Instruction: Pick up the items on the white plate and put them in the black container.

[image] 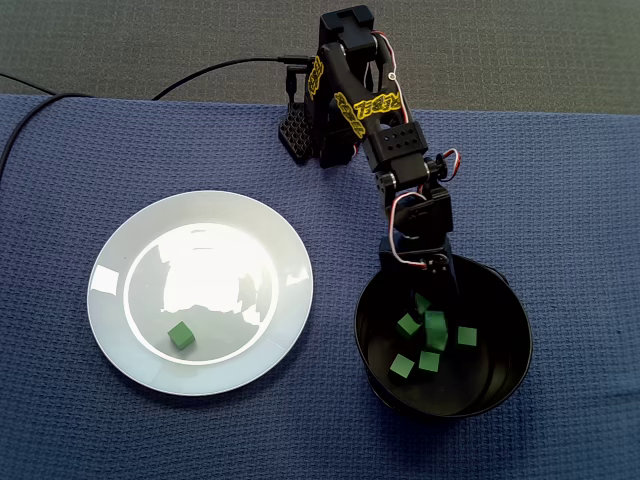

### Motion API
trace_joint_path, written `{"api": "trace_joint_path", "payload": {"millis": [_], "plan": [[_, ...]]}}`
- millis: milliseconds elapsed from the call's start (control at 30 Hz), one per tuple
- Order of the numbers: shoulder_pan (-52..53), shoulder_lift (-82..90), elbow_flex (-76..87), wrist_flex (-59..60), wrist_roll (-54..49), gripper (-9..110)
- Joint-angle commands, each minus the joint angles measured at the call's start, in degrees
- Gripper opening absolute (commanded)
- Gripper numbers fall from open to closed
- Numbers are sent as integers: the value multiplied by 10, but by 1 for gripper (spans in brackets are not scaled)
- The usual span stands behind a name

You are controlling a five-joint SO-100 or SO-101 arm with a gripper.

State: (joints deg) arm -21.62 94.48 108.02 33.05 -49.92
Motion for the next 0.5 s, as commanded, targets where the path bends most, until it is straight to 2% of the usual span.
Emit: {"api": "trace_joint_path", "payload": {"millis": [0, 100, 200, 267, 467], "plan": [[5, 33, -49, 62, 8, 24], [29, 56, -123, 138, 20, 24], [89, 79, -273, 249, 94, 21], [147, 95, -377, 301, 149, 19], [353, 111, -609, 429, 221, 17]]}}
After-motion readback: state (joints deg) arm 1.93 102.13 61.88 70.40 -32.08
